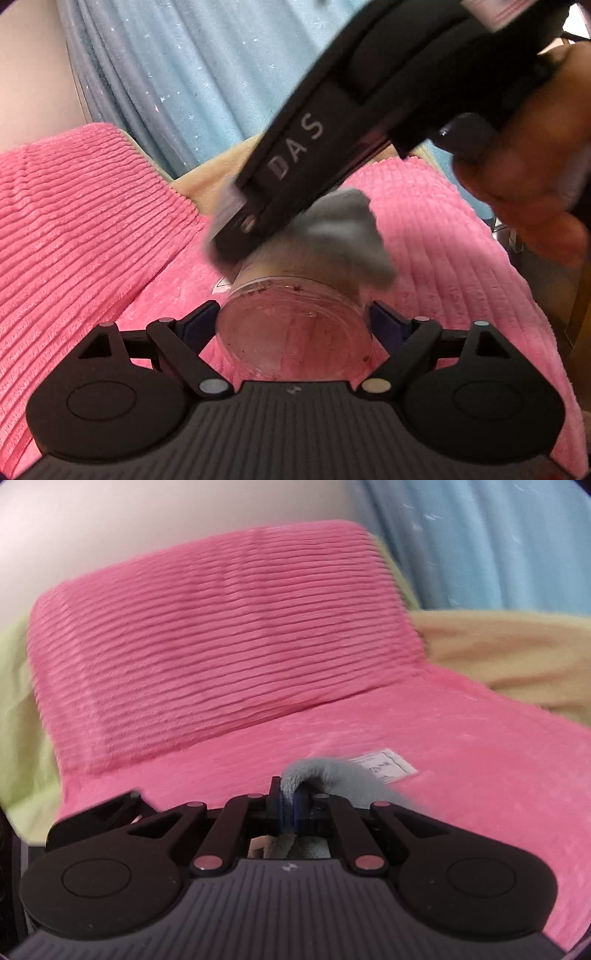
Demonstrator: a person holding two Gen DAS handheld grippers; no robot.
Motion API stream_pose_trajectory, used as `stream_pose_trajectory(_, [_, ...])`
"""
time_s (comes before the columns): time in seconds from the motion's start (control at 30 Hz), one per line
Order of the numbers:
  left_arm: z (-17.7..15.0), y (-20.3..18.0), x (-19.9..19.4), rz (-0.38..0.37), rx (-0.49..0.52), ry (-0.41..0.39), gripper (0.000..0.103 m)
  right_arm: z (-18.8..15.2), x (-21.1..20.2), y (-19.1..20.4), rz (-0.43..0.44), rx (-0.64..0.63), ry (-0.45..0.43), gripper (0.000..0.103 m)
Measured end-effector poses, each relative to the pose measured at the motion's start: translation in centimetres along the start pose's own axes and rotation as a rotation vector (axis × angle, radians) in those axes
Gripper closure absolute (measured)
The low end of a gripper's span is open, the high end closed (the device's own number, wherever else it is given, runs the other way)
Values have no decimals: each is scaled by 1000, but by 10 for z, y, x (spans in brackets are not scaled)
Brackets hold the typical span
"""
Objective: Clean container
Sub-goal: 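Wipe the jar's labelled outer wall with the cloth in the right tool while the left tool holds it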
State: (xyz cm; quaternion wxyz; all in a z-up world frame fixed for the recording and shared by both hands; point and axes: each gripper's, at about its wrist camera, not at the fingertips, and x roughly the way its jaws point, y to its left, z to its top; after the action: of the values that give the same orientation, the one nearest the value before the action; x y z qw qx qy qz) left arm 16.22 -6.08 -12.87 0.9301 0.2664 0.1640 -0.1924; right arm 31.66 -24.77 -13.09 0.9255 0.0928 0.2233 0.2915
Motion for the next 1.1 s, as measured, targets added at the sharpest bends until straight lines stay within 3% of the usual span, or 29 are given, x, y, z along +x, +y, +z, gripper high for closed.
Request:
stream_pose_trajectory(0.07, [1,2,-1,-10,-28,-2,16,0,0,-4,9,35,-2,101])
stream_pose_trajectory(0.13, [1,7,-2,-29,-76,-7,15,0,0,1,-6,-8,-1,101])
stream_pose_trajectory(0.27, [0,29,-6,-99,-273,-28,14,0,-1,2,-10,-7,-2,101])
stream_pose_trajectory(0.4, [-8,48,0,-176,-450,1,14,0,-2,1,-10,7,-2,101])
stream_pose_trajectory(0.5, [-11,55,3,-207,-518,17,15,-1,-4,1,-12,4,-2,100])
stream_pose_trajectory(0.63, [-10,43,-2,-174,-443,9,15,0,-5,3,18,20,2,99])
stream_pose_trajectory(0.8, [-2,8,-6,-33,-88,4,15,-6,-3,24,137,-29,52,99])
stream_pose_trajectory(0.87, [-1,-2,-4,-11,-14,1,15,-8,-2,31,159,-60,70,99])
stream_pose_trajectory(1.0, [-1,-8,-2,0,30,0,15,-6,0,23,141,-40,64,101])
stream_pose_trajectory(1.1, [-1,-11,-1,1,42,-3,15,-2,-3,7,37,-1,24,101])
